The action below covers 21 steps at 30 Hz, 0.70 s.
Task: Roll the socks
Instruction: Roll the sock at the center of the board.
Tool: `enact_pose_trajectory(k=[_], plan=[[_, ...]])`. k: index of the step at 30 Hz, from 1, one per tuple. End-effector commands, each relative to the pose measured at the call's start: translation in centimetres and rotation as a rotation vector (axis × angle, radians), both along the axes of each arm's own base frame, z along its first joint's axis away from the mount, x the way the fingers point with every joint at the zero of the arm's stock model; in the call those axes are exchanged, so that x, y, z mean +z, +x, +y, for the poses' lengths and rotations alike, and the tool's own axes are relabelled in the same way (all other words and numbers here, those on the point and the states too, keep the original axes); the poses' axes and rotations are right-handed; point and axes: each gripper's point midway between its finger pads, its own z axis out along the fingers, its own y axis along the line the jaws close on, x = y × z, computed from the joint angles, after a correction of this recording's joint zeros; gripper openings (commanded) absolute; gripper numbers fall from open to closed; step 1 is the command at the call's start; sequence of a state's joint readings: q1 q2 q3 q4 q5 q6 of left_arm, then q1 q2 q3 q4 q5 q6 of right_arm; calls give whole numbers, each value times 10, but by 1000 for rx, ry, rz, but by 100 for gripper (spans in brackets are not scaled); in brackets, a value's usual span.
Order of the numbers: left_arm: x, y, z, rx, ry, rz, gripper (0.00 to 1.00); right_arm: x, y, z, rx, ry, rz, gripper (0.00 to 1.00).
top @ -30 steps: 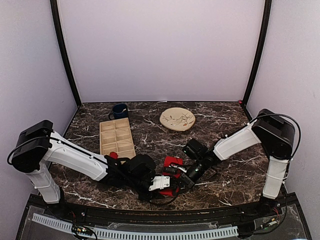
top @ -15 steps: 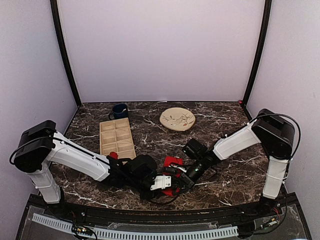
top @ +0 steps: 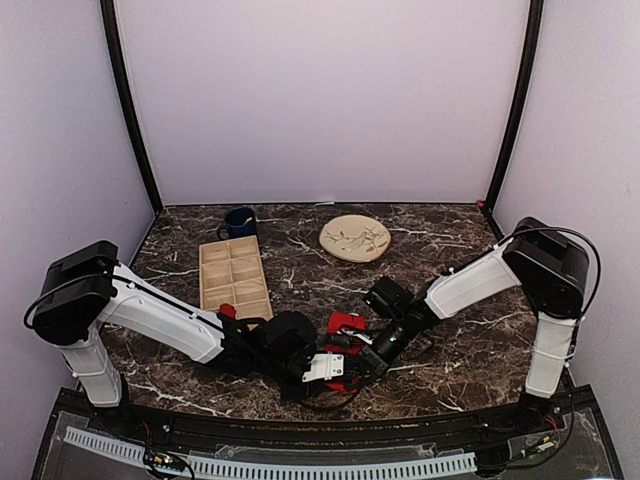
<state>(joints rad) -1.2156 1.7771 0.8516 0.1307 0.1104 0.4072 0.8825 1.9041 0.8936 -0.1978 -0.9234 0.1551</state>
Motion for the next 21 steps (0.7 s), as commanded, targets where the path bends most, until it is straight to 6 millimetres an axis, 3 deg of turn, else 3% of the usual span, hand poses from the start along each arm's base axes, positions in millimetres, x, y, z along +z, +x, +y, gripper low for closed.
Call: enact_pose_trajectory(k=[1,11,16,21], plan=[[-1,0,-1,-13,19,-12,26,-8,3,-2,-6,-33,7,0],[-2,-5,-2,-41,28,5,1,-11,4,-3,-3,-45,6,0],[-5,-6,0,-55,46,16,0,-13,9,-4,-28,-56,-2,0],[-4,-2,5,-40,42,120,0,-12,18,-9,-78,-54,-11,21]])
